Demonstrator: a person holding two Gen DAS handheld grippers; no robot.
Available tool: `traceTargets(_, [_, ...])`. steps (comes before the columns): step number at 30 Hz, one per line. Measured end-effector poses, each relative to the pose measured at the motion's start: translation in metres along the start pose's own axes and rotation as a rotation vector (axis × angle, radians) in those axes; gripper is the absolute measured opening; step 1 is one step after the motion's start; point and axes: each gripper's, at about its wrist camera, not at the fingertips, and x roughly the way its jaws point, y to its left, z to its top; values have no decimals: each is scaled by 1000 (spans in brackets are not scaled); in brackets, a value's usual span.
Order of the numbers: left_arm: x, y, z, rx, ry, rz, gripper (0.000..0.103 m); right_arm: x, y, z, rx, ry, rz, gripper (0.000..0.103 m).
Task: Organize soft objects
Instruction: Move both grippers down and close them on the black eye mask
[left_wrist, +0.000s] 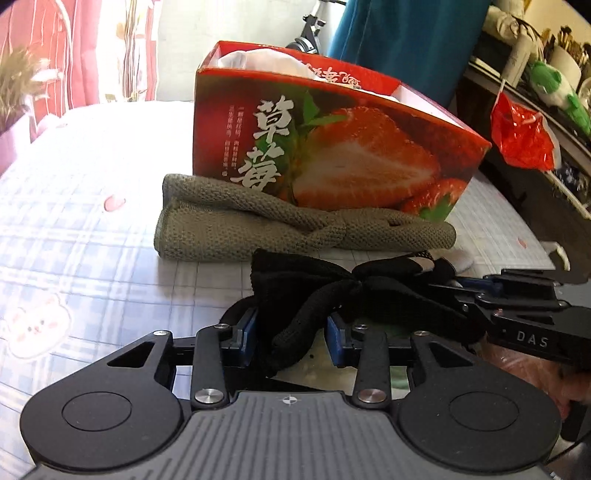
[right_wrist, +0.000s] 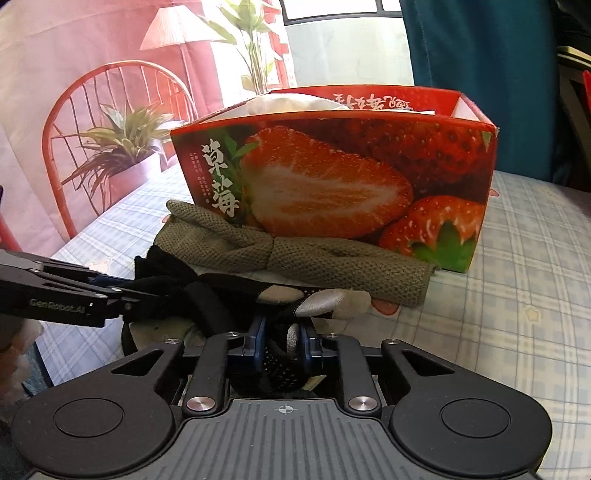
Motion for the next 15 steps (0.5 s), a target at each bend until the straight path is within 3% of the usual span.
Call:
traceTargets(11, [-4,18,-22,-103,-77,-65,35,-9,-9,-11,72,-33,-13,26])
traceTargets(15, [-7,20,-22,-125,-86,-93,35,-14,-9,-9,91,-71,-27,34])
